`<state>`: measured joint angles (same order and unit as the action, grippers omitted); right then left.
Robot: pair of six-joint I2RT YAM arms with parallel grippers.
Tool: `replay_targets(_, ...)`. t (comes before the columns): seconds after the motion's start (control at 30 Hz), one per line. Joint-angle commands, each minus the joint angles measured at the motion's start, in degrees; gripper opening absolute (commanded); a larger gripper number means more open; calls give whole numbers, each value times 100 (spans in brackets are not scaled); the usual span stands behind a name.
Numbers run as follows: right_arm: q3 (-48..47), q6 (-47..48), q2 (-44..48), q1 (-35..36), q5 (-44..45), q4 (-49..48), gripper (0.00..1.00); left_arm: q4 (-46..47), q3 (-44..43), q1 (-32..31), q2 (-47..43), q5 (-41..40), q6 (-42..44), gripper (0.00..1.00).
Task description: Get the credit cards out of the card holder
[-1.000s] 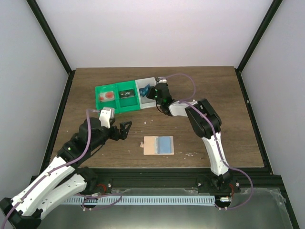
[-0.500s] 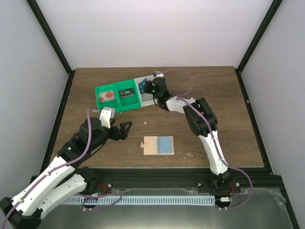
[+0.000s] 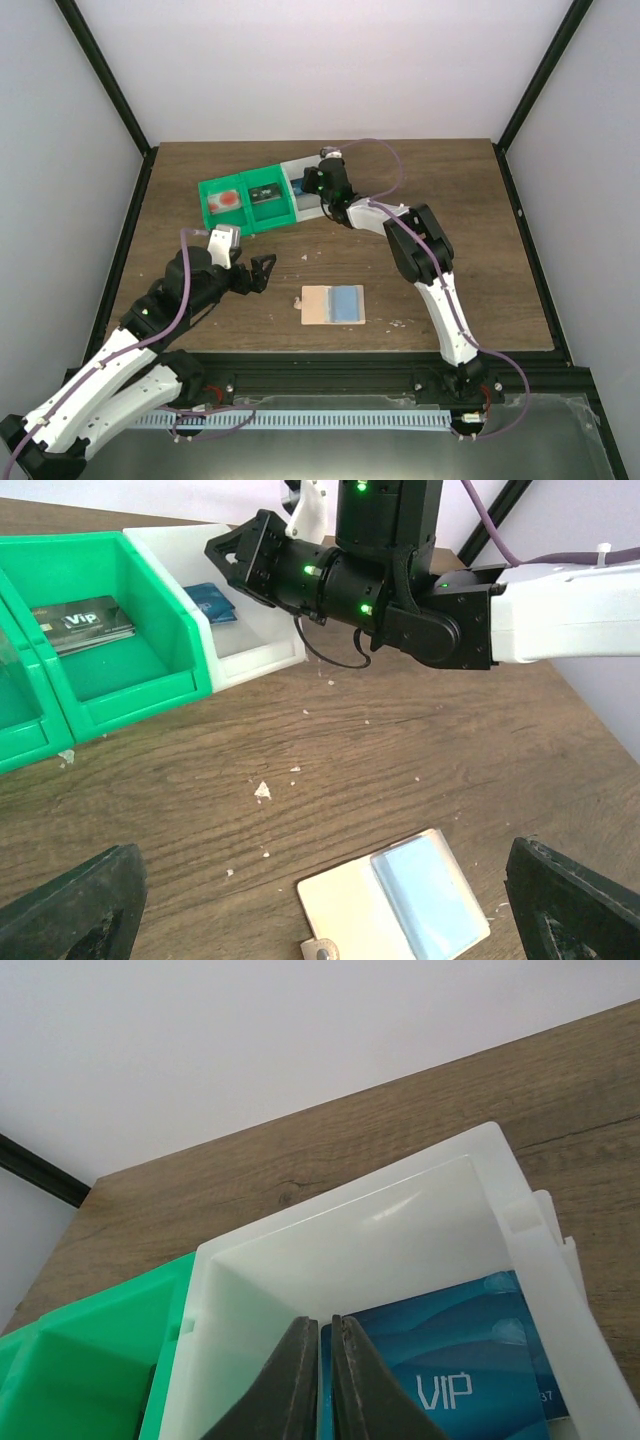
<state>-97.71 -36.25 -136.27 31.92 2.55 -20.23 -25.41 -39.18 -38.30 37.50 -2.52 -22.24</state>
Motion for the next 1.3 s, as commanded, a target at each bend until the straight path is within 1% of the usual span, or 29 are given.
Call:
replay_targets(0.0,-186,137,-280,-48,7,413,7,89,51,-29,-24,-25,62,100)
replay_targets(0.2,-397,321,-243,-52,-79,471,7,89,53,-33,-7,-20,71,100)
replay_targets(0.33,-603,460,-141,-50,-333,687,10,89,56,-28,2,-41,61,100)
replay_targets(0.53,-452,539,311,-52,-818,817,16,80,51,-33,47,-97,54,100)
replay_targets(0.63,-158,582,662,-55,-1028,981,21,71,42,-30,80,-130,49,100)
replay_targets(0.8,954,729,1647,-51,-1477,895,28,59,50,-35,150,-207,14,100)
replay_targets(0.9,1563,909,2282,-47,-1703,1159,36,61,60,-30,189,-242,-8,100)
replay_targets(1.0,2179,1016,2933,-46,-1848,1513,47,49,23,-31,247,-235,-25,100)
replay_targets(1.07,2587,1110,3447,-46,-1977,1695,57,100,27,-30,230,-261,-70,100)
replay_targets(1.13,2999,1143,3905,-48,-1986,1872,70,179,41,-24,190,-312,-131,100)
replay_targets(1.17,3212,1165,4160,-46,-1983,1924,79,205,42,-27,170,-349,-146,100)
replay_targets(1.2,3398,1195,4397,-46,-1974,1987,95,222,42,-25,144,-385,-161,100)
replay_targets(1.23,3628,1225,4632,-46,-1933,2074,99,232,32,-26,113,-445,-185,100)
replay_targets(1.27,3780,1233,4877,-46,-1886,2179,100,260,25,-20,71,-505,-237,100)
